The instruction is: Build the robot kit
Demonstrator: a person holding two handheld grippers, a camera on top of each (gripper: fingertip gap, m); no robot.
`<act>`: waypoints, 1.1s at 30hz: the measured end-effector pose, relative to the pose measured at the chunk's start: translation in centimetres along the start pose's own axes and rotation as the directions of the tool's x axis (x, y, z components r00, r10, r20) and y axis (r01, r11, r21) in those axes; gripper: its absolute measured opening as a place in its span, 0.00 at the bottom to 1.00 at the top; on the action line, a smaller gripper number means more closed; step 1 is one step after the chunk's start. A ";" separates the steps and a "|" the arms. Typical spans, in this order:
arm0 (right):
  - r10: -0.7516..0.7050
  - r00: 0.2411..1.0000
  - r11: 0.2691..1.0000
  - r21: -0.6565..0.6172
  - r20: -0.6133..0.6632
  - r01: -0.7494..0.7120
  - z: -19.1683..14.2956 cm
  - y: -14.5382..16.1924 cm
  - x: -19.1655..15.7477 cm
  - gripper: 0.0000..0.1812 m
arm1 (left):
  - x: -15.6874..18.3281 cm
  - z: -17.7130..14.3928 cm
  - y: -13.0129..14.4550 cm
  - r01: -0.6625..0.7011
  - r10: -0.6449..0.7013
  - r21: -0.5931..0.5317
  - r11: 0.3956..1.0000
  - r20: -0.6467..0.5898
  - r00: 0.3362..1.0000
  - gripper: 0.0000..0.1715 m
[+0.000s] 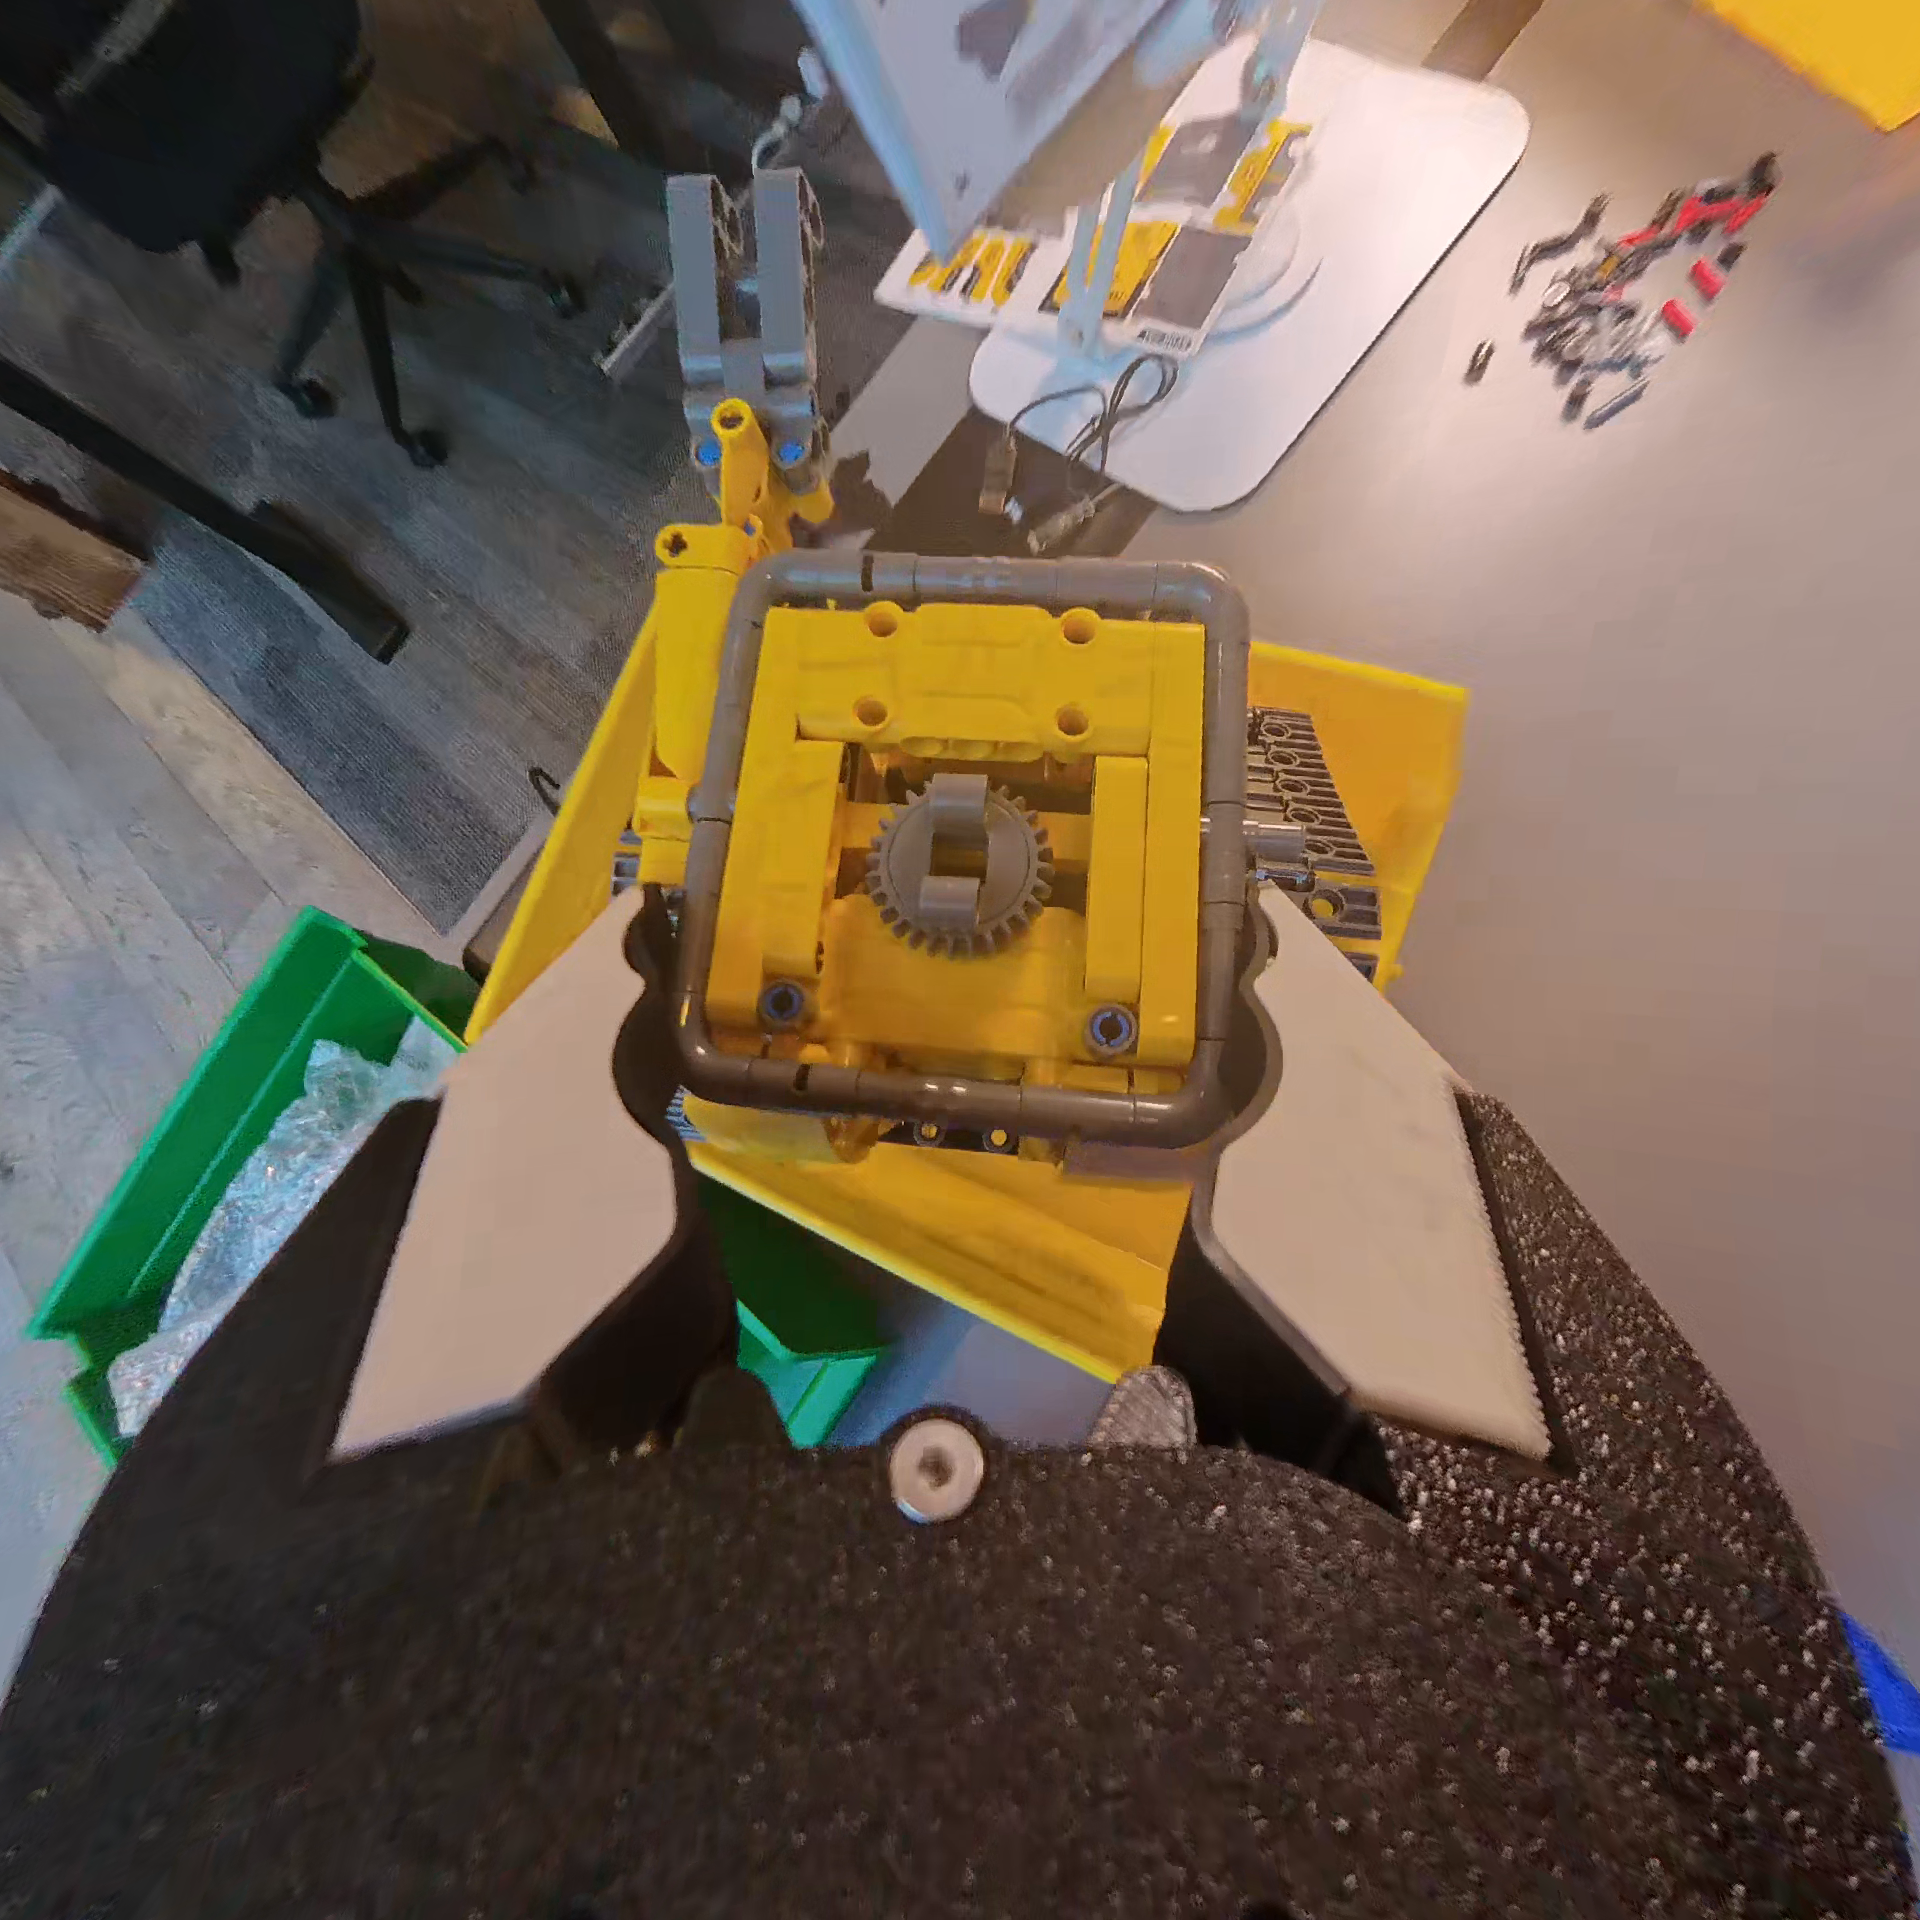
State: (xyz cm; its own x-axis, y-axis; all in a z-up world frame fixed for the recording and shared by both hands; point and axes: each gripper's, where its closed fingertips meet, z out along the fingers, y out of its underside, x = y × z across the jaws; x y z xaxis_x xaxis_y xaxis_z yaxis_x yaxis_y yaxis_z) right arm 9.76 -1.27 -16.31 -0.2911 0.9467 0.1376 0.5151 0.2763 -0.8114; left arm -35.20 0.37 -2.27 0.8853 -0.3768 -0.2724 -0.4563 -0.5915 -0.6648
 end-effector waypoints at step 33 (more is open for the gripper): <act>-0.043 0.962 0.988 -0.130 0.270 0.081 3.1 0.8 -6.3 0.09 | 33.0 7.9 -6.3 -0.070 0.171 0.243 0.967 -0.423 0.890 0.62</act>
State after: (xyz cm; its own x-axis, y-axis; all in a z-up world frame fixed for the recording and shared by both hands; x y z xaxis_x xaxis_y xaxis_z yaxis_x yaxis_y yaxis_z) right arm 9.54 -7.54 -19.56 -0.5201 0.8540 0.0134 0.5904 0.3709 -0.7168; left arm -2.44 -2.69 -12.61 0.6722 -0.7378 -0.0616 -0.4815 -0.3724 -0.7934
